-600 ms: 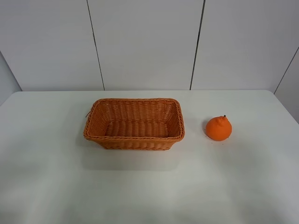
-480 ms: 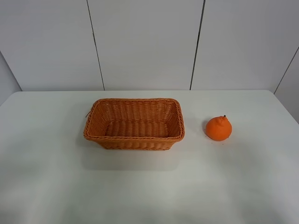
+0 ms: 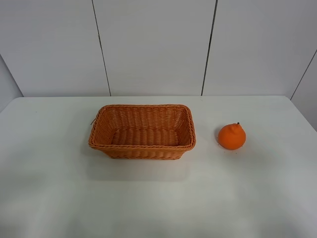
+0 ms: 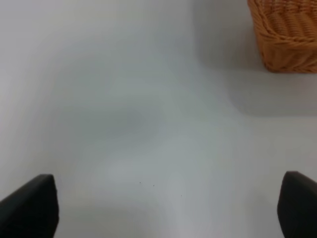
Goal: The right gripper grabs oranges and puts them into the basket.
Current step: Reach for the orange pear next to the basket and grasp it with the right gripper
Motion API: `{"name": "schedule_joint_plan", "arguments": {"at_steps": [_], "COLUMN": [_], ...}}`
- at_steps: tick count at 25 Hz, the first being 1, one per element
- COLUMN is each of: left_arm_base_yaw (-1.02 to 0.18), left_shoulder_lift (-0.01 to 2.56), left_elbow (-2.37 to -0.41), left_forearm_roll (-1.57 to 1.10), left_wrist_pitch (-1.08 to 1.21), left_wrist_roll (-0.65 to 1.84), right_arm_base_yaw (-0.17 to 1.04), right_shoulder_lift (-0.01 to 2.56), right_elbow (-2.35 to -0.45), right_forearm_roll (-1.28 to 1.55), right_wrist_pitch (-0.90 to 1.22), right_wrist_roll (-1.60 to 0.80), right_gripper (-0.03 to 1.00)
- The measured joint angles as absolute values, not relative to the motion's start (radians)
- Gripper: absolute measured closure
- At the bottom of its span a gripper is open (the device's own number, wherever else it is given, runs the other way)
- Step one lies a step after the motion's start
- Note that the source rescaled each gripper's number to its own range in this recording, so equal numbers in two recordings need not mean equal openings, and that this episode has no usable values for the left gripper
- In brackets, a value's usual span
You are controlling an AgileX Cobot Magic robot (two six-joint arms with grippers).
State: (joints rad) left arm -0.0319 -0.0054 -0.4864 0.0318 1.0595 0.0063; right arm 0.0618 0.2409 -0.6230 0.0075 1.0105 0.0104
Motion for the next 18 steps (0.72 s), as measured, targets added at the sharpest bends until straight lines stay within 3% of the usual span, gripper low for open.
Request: {"name": "schedule_joint_plan", "arguments": {"at_steps": [18], "left_arm_base_yaw": [-0.032], "left_shoulder_lift": [-0.005], "left_elbow": [-0.486], "left_forearm_roll": [0.032], "left_wrist_pitch": [1.06], "left_wrist_roll": [0.006], "right_arm_base_yaw": [0.062], "right_shoulder_lift": [1.634], "right_elbow": [-1.329], "right_forearm_roll": [0.018], "right_wrist_pitch": [1.072], "right_wrist_roll": [0.022], "right_gripper": [-0.03]}}
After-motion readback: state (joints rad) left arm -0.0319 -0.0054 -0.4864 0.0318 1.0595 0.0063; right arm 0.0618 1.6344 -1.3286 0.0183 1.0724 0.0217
